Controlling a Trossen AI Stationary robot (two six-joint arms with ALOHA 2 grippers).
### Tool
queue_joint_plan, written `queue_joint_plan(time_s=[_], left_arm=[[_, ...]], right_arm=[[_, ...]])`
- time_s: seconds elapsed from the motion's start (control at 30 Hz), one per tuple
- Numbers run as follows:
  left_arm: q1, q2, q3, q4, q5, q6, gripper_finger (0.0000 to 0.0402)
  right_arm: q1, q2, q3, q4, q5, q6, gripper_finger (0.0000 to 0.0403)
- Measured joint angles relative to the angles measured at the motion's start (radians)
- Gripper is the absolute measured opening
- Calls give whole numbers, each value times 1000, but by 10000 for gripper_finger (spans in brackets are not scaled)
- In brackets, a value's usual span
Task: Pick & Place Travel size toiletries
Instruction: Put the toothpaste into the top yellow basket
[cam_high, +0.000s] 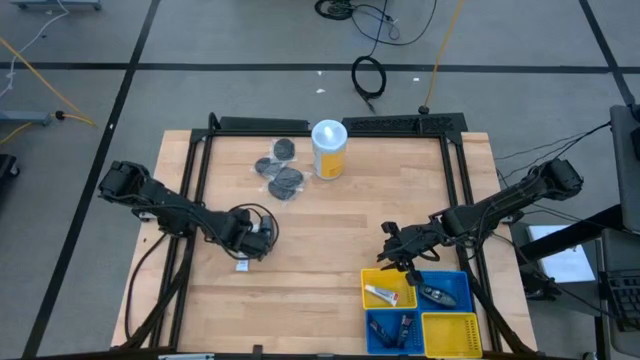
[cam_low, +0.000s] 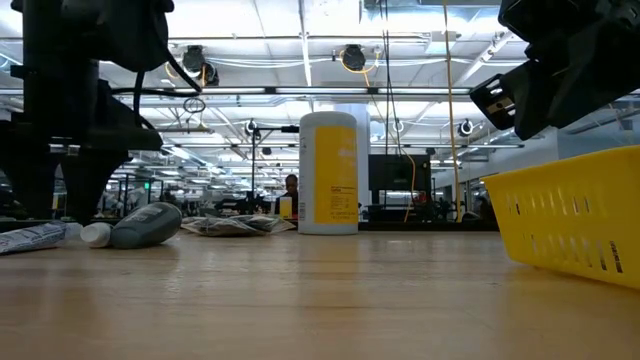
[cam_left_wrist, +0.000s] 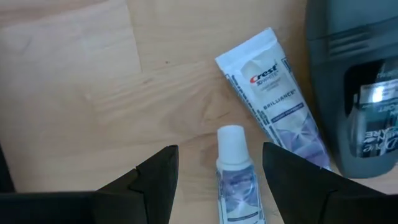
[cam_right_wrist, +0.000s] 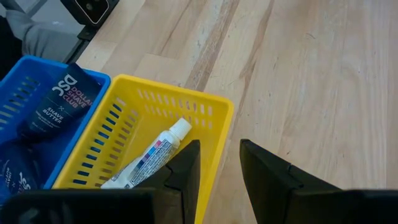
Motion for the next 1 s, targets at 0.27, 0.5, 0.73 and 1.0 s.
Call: queue_joint_plan(time_s=[0.27, 0.5, 0.73, 1.0], left_arm=[[0, 0, 0, 23, -47, -31, 229], [0, 31, 0, 34, -38, -34, 229], [6, 82, -1, 66, -9, -4, 229], [6, 89, -1, 69, -23, -8, 199]], right_arm=[[0, 0, 0, 0, 0, 0, 105], [0, 0, 0, 0, 0, 0, 105], [0, 0, 0, 0, 0, 0, 105], [0, 0, 0, 0, 0, -2, 105]])
